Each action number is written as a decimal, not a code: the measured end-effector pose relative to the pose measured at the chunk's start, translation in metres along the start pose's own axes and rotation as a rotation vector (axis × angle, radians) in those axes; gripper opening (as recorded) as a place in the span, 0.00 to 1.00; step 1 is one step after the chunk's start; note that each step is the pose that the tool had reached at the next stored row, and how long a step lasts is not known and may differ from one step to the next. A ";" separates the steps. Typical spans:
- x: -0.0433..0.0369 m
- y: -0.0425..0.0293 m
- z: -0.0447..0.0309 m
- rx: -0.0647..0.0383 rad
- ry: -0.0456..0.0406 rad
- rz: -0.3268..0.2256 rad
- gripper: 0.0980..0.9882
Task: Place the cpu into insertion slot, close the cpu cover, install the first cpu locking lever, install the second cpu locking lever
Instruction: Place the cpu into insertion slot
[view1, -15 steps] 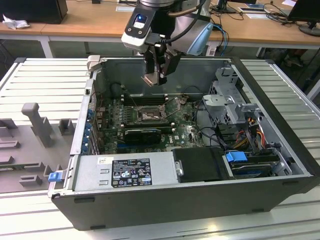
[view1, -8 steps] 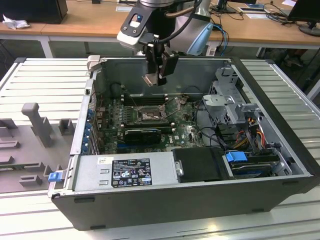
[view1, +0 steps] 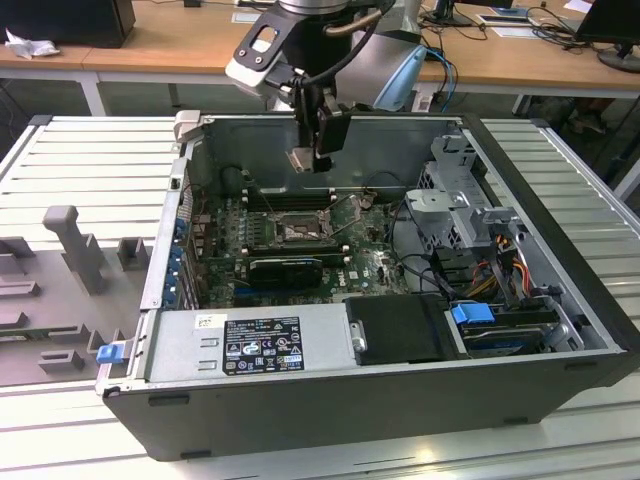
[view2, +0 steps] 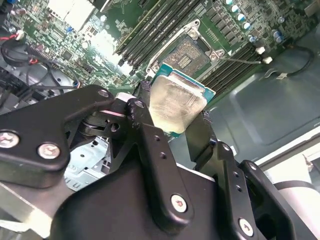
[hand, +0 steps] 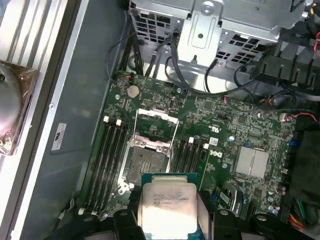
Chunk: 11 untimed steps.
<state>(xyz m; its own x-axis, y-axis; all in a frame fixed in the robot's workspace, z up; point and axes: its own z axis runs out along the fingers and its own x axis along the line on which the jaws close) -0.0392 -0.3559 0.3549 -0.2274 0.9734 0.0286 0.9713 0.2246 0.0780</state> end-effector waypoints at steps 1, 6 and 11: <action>0.0000 0.0000 0.0000 0.000 -0.0007 0.009 0.48; 0.0000 0.0000 0.0003 -0.002 -0.0060 0.076 0.48; 0.0000 0.0000 0.0005 -0.004 -0.0101 0.129 0.48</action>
<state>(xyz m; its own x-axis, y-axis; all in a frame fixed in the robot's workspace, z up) -0.0392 -0.3559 0.3544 -0.0996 0.9946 0.0286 0.9922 0.0971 0.0779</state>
